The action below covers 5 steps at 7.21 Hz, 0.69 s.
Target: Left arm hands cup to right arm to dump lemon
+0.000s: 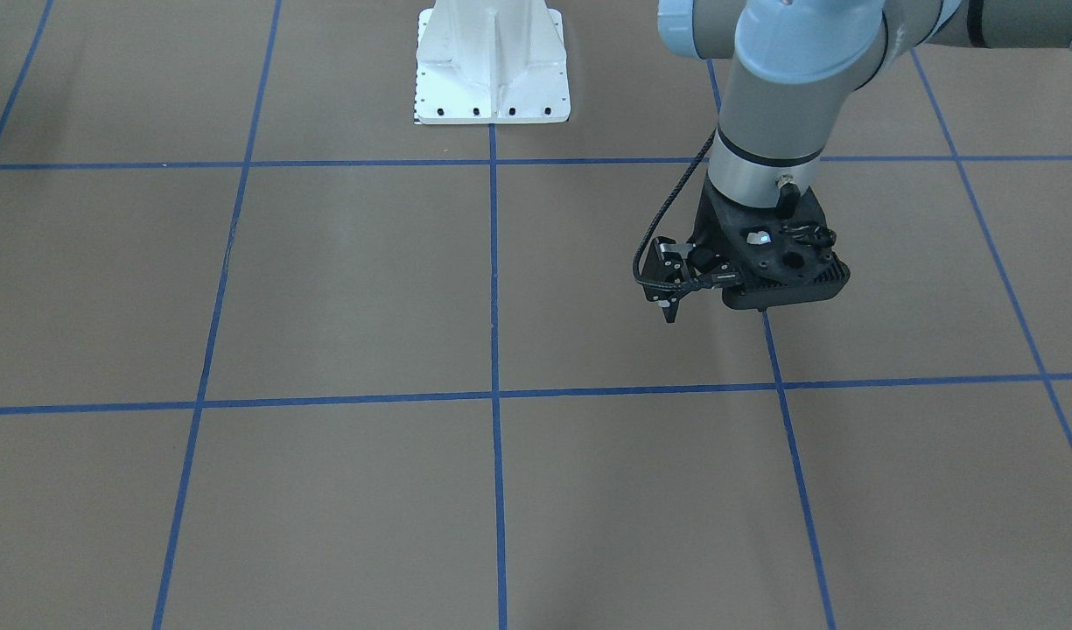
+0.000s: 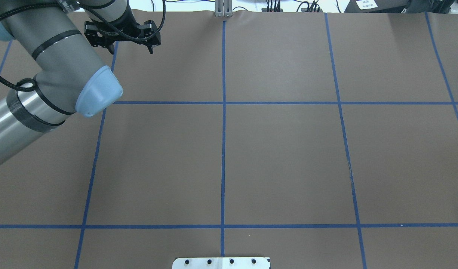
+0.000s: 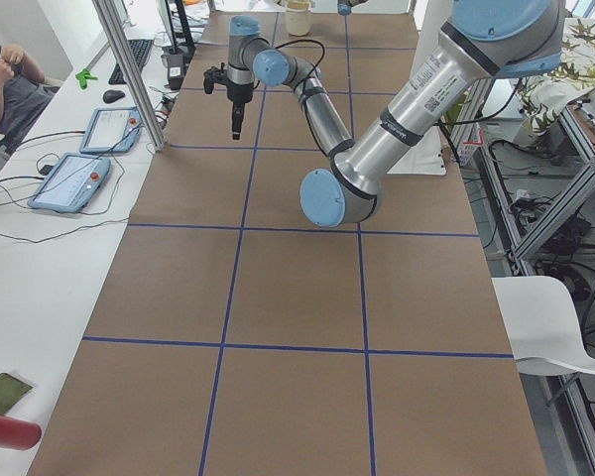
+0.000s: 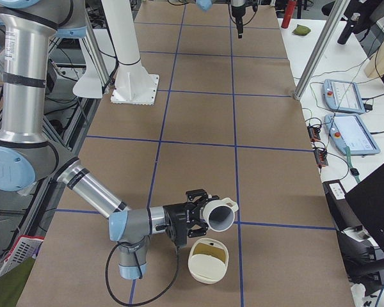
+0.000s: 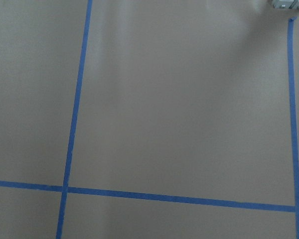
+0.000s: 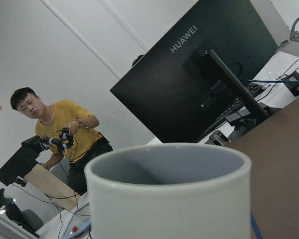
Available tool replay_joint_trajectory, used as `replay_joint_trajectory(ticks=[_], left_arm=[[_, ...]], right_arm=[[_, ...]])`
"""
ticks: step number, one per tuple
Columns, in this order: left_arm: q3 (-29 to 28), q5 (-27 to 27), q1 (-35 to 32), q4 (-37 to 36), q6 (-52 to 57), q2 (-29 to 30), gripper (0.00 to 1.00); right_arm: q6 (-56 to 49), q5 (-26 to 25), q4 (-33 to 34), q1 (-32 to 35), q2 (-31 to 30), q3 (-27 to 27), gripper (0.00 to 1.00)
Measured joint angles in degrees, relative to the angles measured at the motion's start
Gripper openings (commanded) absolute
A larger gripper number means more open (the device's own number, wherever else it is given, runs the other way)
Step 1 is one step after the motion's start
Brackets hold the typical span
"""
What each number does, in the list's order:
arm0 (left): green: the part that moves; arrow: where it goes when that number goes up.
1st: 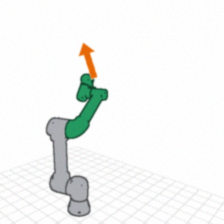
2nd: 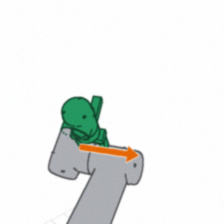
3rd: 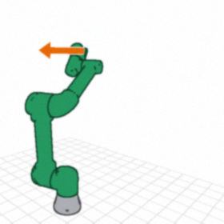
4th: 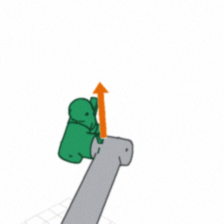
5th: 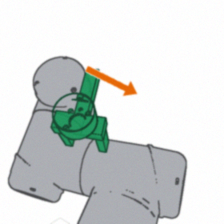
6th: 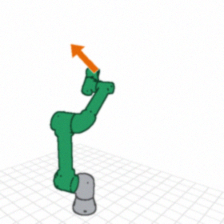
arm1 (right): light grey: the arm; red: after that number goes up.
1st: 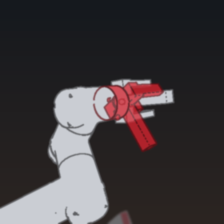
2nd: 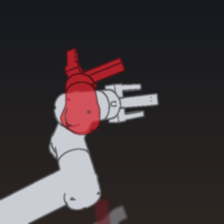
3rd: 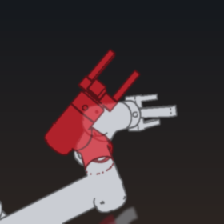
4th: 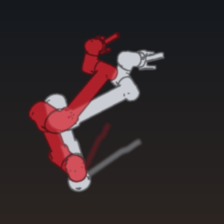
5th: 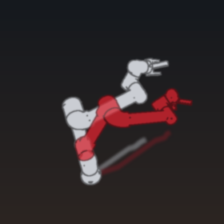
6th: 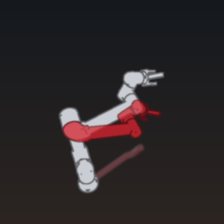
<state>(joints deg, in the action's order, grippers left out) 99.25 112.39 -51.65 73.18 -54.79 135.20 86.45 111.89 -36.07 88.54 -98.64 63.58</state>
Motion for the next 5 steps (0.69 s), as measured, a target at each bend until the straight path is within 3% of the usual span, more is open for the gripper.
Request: replay_joint_trajectory(ticks=[3,5], left_arm=[[-0.06,0.20,0.64,0.08,-0.61,-0.25,1.00],[-0.03,0.44,0.63,0.30,-1.06,-0.27,1.00]], right_arm=[[-9.38,3.18,19.21,0.05,2.24,12.36,0.00],[-15.79,5.09,32.86,-0.05,7.97,16.69,0.00]])
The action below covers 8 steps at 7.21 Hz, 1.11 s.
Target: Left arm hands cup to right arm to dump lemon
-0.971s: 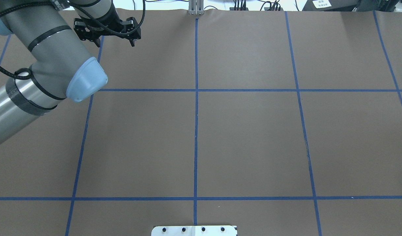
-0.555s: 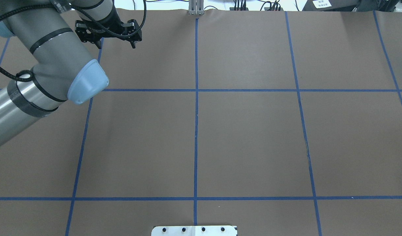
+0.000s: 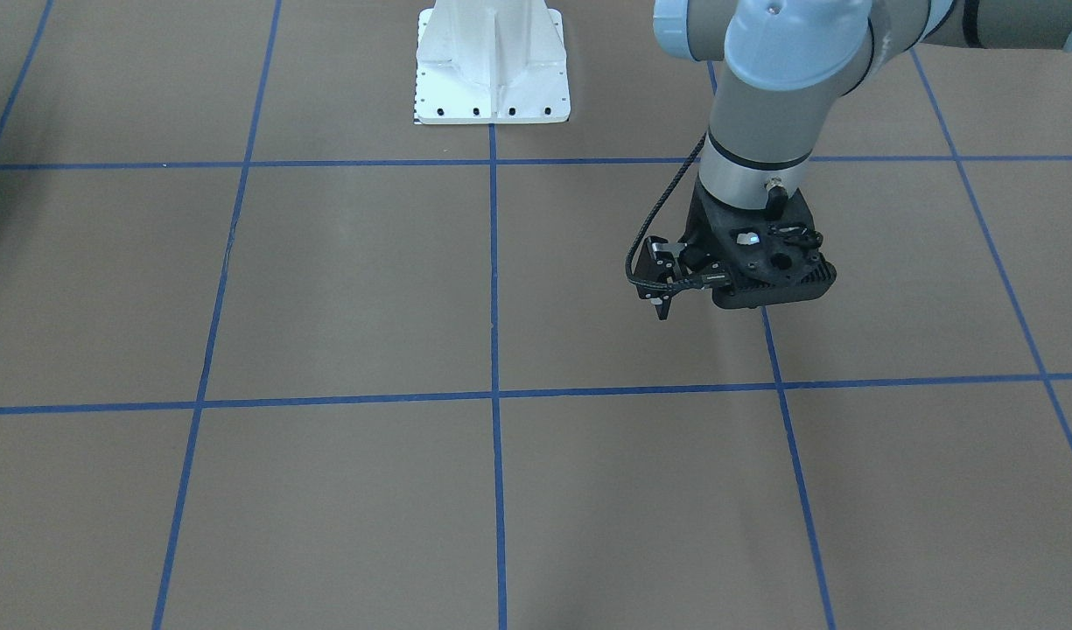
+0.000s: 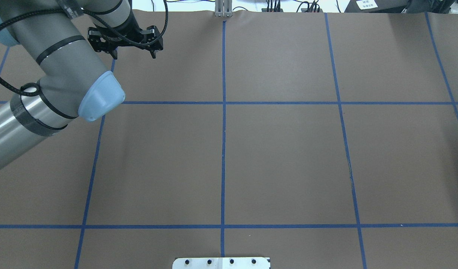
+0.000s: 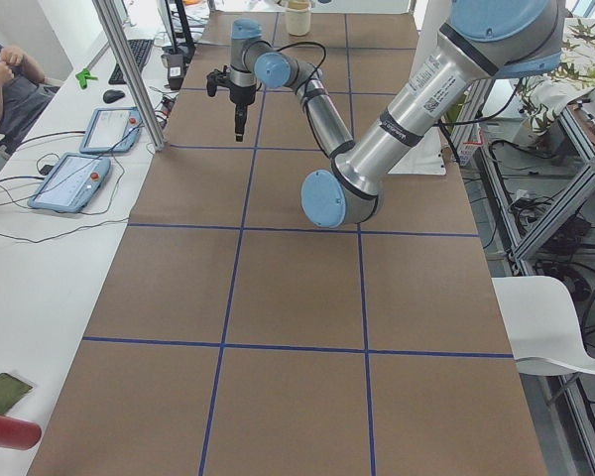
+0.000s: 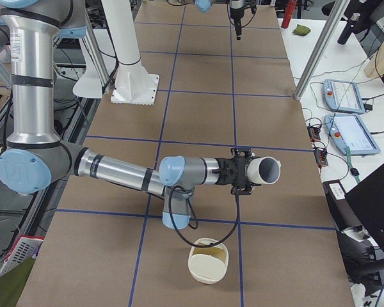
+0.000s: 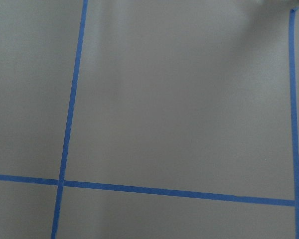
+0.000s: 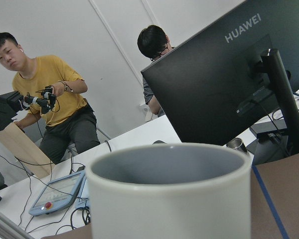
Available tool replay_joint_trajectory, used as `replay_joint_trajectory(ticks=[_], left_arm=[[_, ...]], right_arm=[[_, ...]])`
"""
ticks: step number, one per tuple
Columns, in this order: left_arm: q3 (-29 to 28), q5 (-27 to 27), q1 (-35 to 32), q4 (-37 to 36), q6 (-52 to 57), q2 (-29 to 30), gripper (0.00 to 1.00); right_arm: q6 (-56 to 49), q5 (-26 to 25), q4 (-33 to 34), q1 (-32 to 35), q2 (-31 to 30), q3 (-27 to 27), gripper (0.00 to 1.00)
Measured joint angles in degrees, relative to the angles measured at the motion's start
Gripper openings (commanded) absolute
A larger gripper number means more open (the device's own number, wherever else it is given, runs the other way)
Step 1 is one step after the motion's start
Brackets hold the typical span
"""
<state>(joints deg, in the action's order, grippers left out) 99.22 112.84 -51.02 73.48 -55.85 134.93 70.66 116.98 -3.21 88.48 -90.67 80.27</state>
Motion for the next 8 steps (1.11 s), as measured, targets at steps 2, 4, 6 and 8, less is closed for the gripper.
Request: replay_joint_trajectory(ticks=[2,4,6,8], left_arm=[[-0.83,0.11,-0.09,4.70,-4.83,-0.49,1.00],[-3.24,0.05,-0.40,13.72,-7.17,-2.52,1.00],[-4.96,0.21,-1.02,15.66,-6.27,-2.87,1.00],[-6.77,3.87,-2.46,15.59,-7.03,-2.50,1.00]], right_arm=[[-3.70,0.13,10.29,-2.91,7.72,0.76,0.00],[-6.76,-2.04,17.47,-7.88,13.92,0.90,0.00],[-12.48,-7.27,23.94,-14.76,18.62,1.25,0.00],[-18.59,-17.79,34.00,-24.73,21.80,4.72,0.00]])
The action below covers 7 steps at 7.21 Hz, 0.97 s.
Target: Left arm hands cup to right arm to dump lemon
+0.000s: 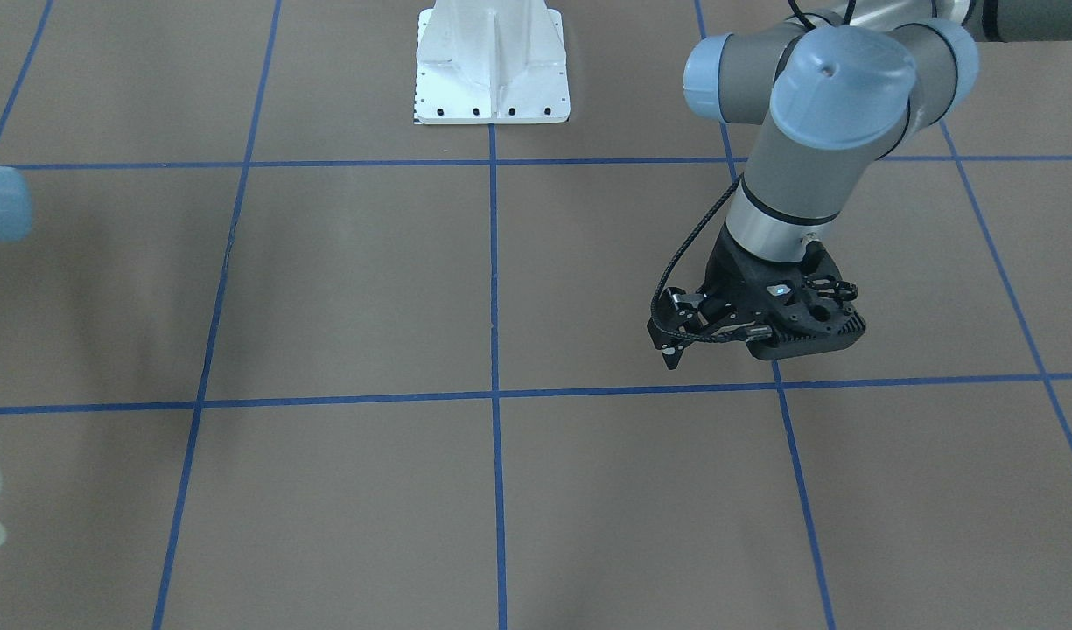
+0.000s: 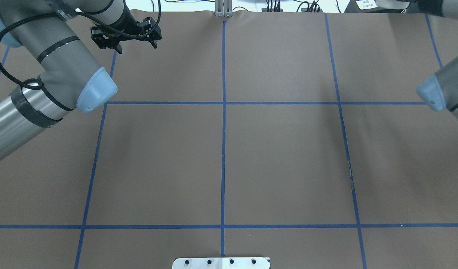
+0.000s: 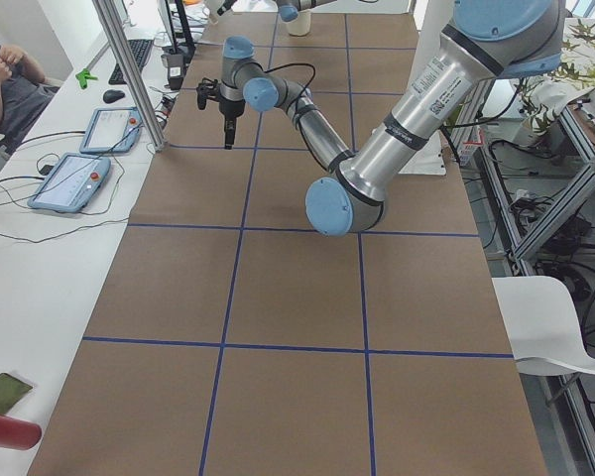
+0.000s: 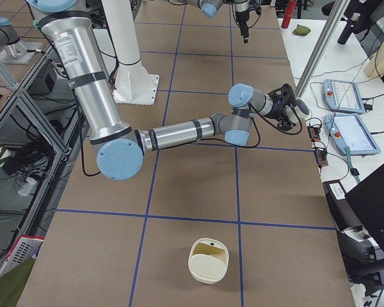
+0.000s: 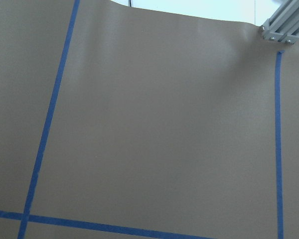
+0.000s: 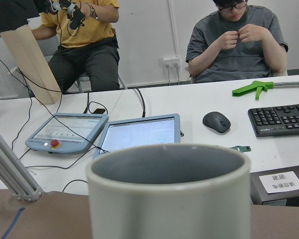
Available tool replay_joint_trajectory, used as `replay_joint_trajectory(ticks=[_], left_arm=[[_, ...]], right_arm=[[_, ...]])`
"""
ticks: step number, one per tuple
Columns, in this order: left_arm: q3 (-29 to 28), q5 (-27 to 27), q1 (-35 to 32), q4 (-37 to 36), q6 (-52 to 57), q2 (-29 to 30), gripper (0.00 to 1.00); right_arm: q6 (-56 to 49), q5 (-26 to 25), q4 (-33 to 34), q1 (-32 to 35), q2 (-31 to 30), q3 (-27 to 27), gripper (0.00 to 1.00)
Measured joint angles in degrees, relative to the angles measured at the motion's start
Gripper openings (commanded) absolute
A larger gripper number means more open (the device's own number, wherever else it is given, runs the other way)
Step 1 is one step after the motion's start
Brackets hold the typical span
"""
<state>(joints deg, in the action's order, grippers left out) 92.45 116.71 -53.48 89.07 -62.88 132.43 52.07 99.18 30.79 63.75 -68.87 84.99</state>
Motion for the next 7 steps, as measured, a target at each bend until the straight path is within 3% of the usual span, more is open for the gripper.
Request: replay_joint_trajectory(ticks=[2,4,7], left_arm=[[-2.22,6.79,-2.26,-0.75,-2.99,1.68,1.00],[-2.90,10.35,-3.07,-6.97,-4.80,5.04,1.00],[-2.96,17.32,-3.49,-13.26,-4.74,8.75,1.00]], right_arm=[[-2.35,-10.46,14.55,-10.21,2.41,7.95,0.00],[-2.71,-21.08,25.29,-19.85,5.51,12.67,0.00],[-3.80,-36.02,28.70,-31.66,8.08,13.87,0.00]])
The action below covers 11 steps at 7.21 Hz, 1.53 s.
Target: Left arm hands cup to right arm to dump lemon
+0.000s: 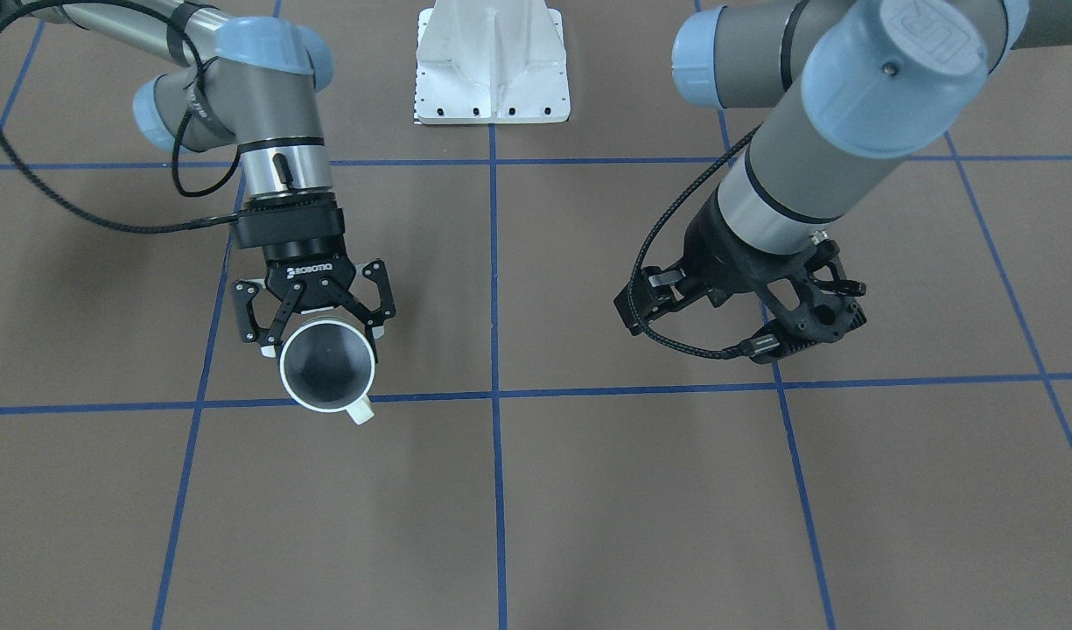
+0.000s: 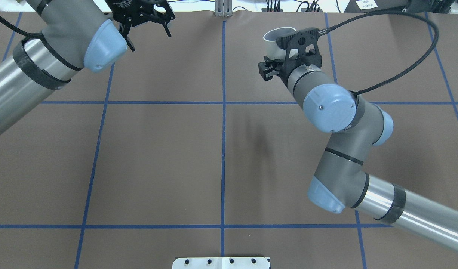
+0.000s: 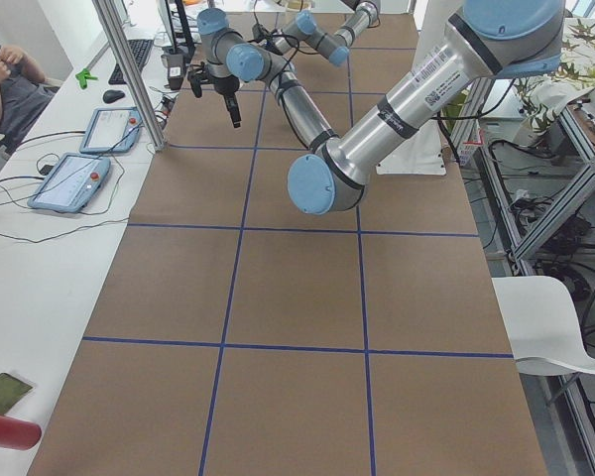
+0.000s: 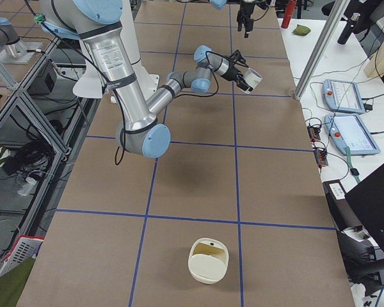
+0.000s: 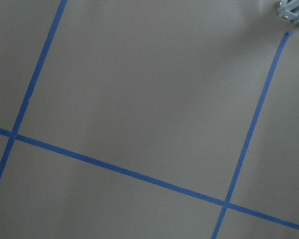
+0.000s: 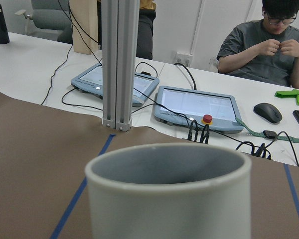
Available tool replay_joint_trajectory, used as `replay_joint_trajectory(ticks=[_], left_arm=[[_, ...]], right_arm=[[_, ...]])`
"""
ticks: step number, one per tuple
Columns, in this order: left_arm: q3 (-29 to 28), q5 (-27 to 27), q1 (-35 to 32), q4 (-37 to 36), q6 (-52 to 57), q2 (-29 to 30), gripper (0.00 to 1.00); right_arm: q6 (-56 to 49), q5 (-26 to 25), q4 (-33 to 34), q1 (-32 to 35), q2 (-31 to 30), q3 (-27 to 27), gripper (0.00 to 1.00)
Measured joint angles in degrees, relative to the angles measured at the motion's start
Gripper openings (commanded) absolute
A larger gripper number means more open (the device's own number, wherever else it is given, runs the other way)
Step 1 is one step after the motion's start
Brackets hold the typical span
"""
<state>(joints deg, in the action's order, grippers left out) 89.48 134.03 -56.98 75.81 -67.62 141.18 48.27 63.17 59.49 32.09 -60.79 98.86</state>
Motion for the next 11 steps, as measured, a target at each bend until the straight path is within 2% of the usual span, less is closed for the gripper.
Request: replay_joint_trajectory(ticks=[5,8,9,10,11], left_arm=[[-5.10,5.72,3.20,-1.24,0.30,7.42,1.00],[-6.19,7.45,5.53,-0.72,0.19,8.80,0.99],[-6.25,7.52,5.96,-0.47,0.20,8.94,0.96],[-6.33,7.53,6.43,0.13,0.21,8.97,0.87],[-6.53,7.50,6.94,0.88,0.19,8.97,0.82]], right_arm=[[-1.92,-7.13,-0.30,-8.51,3.31,2.18,0.00],[-2.41,-10.45,-0.26,-10.94,3.67,2.23,0.00],[-2.43,-10.56,-0.25,-11.06,3.71,2.30,0.00],[-2.39,-10.59,-0.27,-11.07,3.73,2.34,0.00],[-2.34,-10.60,-0.31,-11.09,3.74,2.37,0.00]])
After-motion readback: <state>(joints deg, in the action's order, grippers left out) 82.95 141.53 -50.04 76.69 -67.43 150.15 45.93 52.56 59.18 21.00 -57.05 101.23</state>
